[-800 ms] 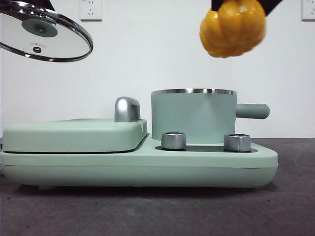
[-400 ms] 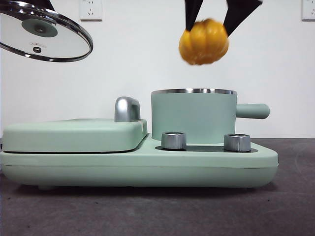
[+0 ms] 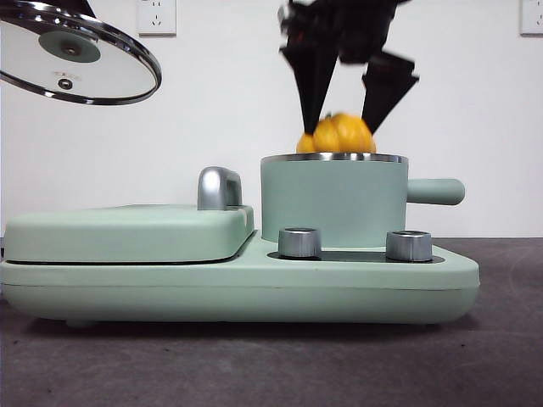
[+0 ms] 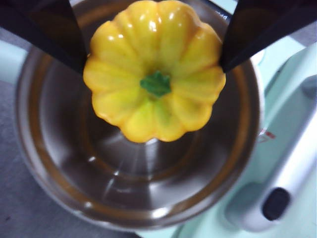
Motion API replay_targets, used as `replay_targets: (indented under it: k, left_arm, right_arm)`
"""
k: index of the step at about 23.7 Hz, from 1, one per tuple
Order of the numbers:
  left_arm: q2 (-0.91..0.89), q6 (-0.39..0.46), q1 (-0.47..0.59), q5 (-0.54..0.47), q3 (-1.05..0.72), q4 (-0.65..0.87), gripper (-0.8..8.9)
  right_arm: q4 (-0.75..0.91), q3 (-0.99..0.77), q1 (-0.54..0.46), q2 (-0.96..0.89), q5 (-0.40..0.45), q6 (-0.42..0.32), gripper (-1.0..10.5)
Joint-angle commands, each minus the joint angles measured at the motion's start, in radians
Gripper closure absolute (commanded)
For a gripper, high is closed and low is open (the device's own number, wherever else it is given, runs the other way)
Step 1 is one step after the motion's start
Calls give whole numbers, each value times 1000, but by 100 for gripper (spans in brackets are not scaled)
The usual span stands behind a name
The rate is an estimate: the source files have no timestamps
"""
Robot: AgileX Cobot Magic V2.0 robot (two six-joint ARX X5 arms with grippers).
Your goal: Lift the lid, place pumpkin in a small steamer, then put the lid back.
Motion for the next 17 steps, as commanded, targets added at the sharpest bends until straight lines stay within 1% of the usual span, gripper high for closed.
replay_targets:
  k: [1, 7, 17]
  left_arm:
    - [4, 4, -2, 5, 13, 34, 804]
    - [4, 4, -2, 5, 13, 34, 803]
    - [4, 4, -2, 5, 13, 35, 804]
  right_arm:
    - [-8, 29, 2, 53, 1, -15, 574]
    - [16, 29, -9, 129, 0, -19, 574]
    - [72, 29, -8, 179, 0, -31, 574]
